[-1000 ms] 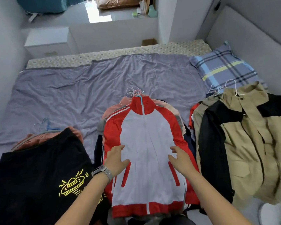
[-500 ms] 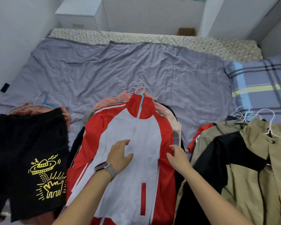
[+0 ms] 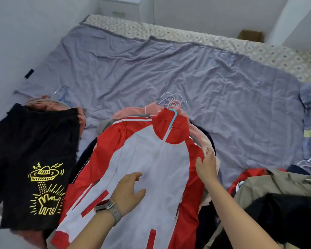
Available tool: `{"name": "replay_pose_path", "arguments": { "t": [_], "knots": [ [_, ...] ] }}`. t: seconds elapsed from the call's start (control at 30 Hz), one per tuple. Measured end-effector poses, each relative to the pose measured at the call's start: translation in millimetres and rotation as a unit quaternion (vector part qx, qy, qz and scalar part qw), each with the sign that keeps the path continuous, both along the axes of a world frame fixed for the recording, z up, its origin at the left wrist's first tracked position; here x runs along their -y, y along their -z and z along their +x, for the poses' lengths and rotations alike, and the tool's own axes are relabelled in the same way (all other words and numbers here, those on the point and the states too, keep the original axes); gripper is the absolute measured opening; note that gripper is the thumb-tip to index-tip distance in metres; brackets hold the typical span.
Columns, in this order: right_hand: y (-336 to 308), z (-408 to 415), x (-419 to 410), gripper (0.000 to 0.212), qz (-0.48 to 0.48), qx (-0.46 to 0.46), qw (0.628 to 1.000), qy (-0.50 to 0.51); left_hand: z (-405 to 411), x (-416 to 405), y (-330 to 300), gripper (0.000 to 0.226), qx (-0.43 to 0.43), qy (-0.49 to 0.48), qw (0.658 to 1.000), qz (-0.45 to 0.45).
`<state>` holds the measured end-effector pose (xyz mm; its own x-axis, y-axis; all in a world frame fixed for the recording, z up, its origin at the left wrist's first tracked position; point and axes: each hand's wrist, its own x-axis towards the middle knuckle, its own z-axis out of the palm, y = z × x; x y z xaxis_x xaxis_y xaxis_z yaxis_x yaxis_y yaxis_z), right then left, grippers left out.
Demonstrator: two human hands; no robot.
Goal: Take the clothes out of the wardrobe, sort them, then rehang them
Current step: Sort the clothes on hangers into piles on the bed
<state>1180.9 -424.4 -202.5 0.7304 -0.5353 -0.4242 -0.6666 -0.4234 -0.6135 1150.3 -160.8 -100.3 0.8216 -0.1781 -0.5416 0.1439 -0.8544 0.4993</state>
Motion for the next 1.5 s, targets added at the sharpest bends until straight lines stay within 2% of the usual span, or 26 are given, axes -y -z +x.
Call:
{"name": "replay_pose_path", "arguments": {
  "t": [0.13,0.2,0.3,0.37,0.47,0.53,0.63,0.7,0.83,0.97,1.1,1.2,1.23,1.3,1.33,1.4,1.5],
  "knots": [
    [20,23,2,0.054,-0.023,-0.049,0.997,-0.054,5,0,9,0.051,0.022,-0.018,1.0,-0.01],
    [35,36,7,0.067,0.004,-0.059,0.994,-0.094,10,-3,11,0.05,0.032,-0.036,0.999,-0.018],
    [81,54,23,0.098,0.035,-0.078,0.988,-0.128,15,-5,12,0.049,0.016,-0.051,0.998,-0.019],
    [76,65,16,0.103,0.026,-0.104,0.983,-0.145,20,-4,12,0.051,0.0,-0.053,0.998,-0.025],
    [65,77,7,0.077,0.007,-0.135,0.979,-0.155,29,2,10,0.051,0.008,-0.064,0.997,-0.039],
    [66,79,7,0.067,-0.009,-0.122,0.979,-0.166,30,7,7,0.05,0.012,-0.077,0.996,-0.047],
    [55,74,0,0.031,0.019,-0.113,0.978,-0.172,25,16,1,0.048,0.008,-0.079,0.995,-0.064],
    [40,68,-13,0.035,0.032,-0.13,0.973,-0.188,20,19,-1,0.047,0.011,-0.074,0.995,-0.071],
    [2,44,-51,0.035,0.028,0.043,0.991,-0.124,11,15,-10,0.041,0.035,-0.073,0.994,-0.072],
    [-43,1,-82,0.032,0.09,0.111,0.986,-0.091,-3,9,-19,0.039,0.056,-0.067,0.993,-0.079],
    [-97,-54,-81,0.03,0.127,0.113,0.982,-0.084,-20,-4,-43,0.039,0.154,-0.072,0.979,-0.115],
    [-142,-113,-62,0.021,0.215,0.15,0.962,-0.075,-29,-29,-68,0.04,0.262,-0.029,0.953,-0.152],
    [-155,-133,-57,0.033,0.239,0.152,0.955,-0.084,-33,-38,-78,0.041,0.285,-0.01,0.948,-0.144],
    [-179,-173,-51,0.071,0.257,0.152,0.949,-0.105,-45,-51,-104,0.042,0.316,0.012,0.942,-0.11],
    [-192,-192,-53,0.08,0.264,0.164,0.943,-0.119,-55,-56,-119,0.042,0.332,0.021,0.938,-0.097],
    [-221,-226,-65,0.07,0.265,0.19,0.932,-0.156,-81,-64,-148,0.044,0.354,0.04,0.932,-0.068],
    [-260,-271,-89,0.038,0.234,0.215,0.926,-0.202,-119,-91,-174,0.042,0.362,0.092,0.928,-0.002]
  ]
}}
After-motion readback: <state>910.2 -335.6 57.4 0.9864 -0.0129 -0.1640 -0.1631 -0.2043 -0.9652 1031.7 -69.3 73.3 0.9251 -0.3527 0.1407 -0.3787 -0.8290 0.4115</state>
